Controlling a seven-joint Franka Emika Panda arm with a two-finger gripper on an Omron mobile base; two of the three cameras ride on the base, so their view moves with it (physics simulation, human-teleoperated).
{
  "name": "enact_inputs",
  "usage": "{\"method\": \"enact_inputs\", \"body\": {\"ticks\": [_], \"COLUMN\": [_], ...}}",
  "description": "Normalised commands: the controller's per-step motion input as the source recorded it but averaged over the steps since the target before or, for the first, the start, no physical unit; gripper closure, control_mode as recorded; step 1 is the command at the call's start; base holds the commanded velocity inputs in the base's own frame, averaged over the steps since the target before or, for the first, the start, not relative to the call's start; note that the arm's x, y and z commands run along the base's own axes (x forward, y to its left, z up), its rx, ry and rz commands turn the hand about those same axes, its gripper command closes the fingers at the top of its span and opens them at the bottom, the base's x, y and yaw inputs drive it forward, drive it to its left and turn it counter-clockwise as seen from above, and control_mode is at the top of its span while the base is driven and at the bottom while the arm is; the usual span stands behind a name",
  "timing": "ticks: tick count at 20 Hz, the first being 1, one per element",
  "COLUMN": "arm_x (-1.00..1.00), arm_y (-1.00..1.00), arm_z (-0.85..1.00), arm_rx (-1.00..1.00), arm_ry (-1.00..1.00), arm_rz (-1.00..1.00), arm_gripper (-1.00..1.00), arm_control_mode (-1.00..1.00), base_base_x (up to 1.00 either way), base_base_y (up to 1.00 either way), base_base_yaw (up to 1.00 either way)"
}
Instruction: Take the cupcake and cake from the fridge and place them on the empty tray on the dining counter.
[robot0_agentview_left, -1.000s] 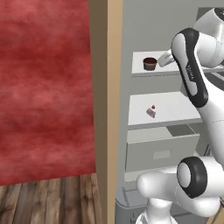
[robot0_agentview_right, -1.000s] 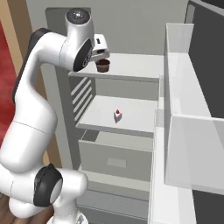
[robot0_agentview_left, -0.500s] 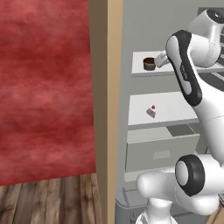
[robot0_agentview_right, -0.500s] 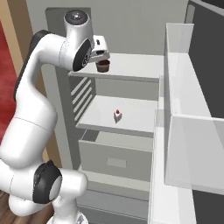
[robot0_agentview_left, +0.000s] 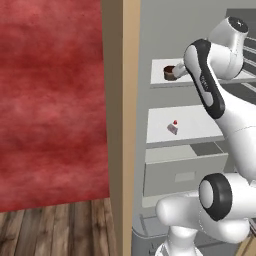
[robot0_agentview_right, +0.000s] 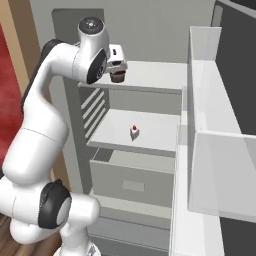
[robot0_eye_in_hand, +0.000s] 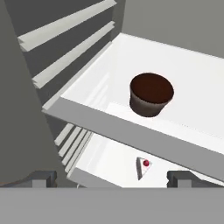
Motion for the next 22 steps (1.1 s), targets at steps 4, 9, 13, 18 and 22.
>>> {"method": "enact_inputs", "body": {"ticks": [4, 9, 13, 18, 22], "arm_x": [0.4, 0.54, 0.6, 0.51, 0.3], "arm_y": [0.0, 0.0, -0.01, -0.12, -0.14], "arm_z": [-0.23, -0.03, 0.0, 0.0, -0.02], "arm_rx": [0.01, 0.0, 0.0, 0.0, 0.0], "arm_ry": [-0.02, -0.01, -0.02, 0.0, 0.0], "arm_rz": [-0.04, -0.02, -0.02, -0.03, -0.04], "arm_gripper": [-1.0, -1.0, -1.0, -1.0, -1.0], "arm_control_mode": [-1.0, -1.0, -1.0, -1.0, -1.0], "base_base_x": [0.0, 0.0, 0.0, 0.0, 0.0], "base_base_y": [0.0, 0.0, 0.0, 0.0, 0.0], "base_base_yaw": [0.0, 0.0, 0.0, 0.0, 0.0]}}
